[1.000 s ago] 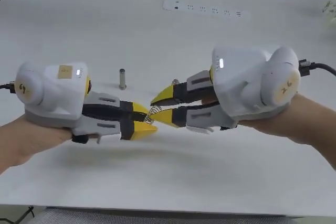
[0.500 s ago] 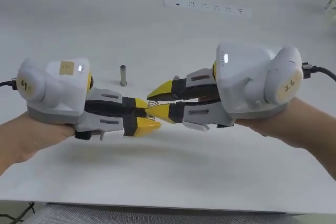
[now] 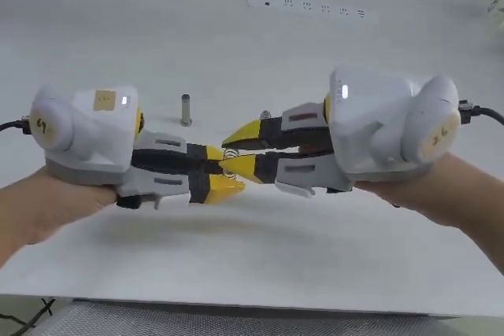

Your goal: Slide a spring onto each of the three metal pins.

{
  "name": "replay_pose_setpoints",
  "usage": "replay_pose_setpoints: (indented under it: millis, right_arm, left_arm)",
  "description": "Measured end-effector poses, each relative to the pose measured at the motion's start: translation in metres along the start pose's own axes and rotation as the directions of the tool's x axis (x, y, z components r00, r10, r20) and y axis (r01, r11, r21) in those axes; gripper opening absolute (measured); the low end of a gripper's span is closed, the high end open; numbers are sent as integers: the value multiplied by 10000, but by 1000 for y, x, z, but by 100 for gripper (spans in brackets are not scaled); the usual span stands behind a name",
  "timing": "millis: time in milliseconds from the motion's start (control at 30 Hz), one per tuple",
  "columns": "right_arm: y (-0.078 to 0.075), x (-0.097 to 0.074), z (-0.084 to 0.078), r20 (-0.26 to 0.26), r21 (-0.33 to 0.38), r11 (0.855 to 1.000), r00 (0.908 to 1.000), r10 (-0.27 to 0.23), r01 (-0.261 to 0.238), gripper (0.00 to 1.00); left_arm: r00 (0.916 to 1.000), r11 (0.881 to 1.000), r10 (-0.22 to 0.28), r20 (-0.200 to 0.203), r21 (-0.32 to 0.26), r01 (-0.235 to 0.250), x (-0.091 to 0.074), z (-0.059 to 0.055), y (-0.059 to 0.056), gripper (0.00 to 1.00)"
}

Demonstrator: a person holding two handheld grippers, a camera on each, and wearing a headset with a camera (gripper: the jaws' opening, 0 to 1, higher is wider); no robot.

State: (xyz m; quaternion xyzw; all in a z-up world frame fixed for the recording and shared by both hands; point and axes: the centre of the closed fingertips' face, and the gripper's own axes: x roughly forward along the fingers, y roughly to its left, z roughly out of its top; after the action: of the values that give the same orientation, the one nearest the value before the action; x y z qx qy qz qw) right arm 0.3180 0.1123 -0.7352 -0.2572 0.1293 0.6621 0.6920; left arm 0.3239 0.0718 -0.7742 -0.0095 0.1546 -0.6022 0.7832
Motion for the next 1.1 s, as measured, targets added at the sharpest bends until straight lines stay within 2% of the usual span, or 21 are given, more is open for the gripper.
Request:
replay_pose_setpoints:
  millis: [300, 733, 900, 1100]
  right_arm:
    - [1, -1, -1, -185, -132, 9999, 9998, 45, -47, 11]
    - [-2, -1, 1, -269, -264, 9997, 9996, 9, -16, 11]
    - [-5, -1, 4, -241, -348, 9994, 9997, -71, 63, 11]
    - [-9, -1, 3, -238, -293, 9994, 9996, -172, 165, 11]
  left_arm:
    - [9999, 9999, 121, -10, 12, -121, 0, -1, -2, 12]
    - [9988, 9988, 485, -30, 118, -485, -4, 0, 4, 21]
    - [9970, 9970, 775, 17, -9, -774, -8, 1, 9, 31]
    - [9931, 9929, 1175, -39, 170, -1174, -14, -1, 16, 41]
